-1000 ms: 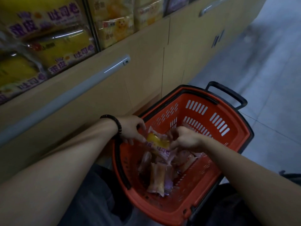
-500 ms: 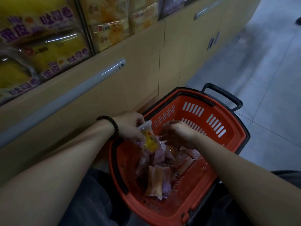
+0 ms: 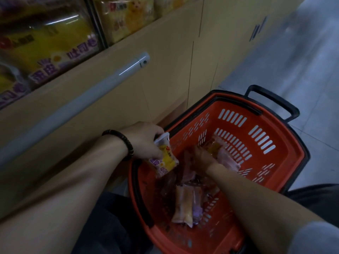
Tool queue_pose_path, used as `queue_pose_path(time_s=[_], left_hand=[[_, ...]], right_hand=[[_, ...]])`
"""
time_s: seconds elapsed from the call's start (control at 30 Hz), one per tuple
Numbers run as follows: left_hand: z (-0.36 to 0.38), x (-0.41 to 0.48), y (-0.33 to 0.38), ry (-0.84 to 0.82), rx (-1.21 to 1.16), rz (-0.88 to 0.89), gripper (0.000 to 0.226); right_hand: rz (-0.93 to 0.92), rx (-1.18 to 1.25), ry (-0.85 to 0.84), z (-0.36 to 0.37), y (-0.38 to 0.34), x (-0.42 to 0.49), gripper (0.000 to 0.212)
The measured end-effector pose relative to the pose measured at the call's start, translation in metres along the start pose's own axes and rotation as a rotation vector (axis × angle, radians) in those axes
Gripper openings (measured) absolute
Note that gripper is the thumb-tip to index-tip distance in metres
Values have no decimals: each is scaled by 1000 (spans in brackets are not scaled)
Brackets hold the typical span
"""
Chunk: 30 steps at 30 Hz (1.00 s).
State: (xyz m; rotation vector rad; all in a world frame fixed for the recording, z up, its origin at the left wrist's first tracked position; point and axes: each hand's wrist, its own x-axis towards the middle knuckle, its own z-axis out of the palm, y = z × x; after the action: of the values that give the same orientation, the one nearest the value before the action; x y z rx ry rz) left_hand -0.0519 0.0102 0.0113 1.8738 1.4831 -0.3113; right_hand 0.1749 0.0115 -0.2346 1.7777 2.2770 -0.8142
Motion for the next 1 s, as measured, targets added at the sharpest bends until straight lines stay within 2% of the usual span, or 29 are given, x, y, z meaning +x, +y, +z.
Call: queue_pose_path(time_s=[0.1,0.33,0.4,0.47,0.5,0.63,0.73,0.87,1.0], left_hand=[[-2,1,3,-4,7,-7,24],[-4,-2,4,9,-31,-46,28],[-6,-4,2,9,-31,-61,30],[-8,-7,3,17,-39,-63,29],[-9,-9,3,21,-56,-64,28],[-11,-14,5,46,-115,-71,20],[-11,-20,9,68,-183,-93,28],[-9,-23,9,83,-446,-122,14],[-8,-26,13,158,-751,-84,28]], right_hand=[[79,-103,-74,-12,0,-8,73],[71,-178,-158,-66,-4,-25,75],[88,-68,-102,-87,-3,-32,63],[40,-3,-38,-112,-1,-44,45],[4,13,3,-127,-1,-51,43],[-82,290,80,-188,-4,-93,46],[-147,603,110,-220,-8,-135,36],[-219,884,226,-229,-15,-161,40],[-291,1103,187,-232,-20,-162,47]])
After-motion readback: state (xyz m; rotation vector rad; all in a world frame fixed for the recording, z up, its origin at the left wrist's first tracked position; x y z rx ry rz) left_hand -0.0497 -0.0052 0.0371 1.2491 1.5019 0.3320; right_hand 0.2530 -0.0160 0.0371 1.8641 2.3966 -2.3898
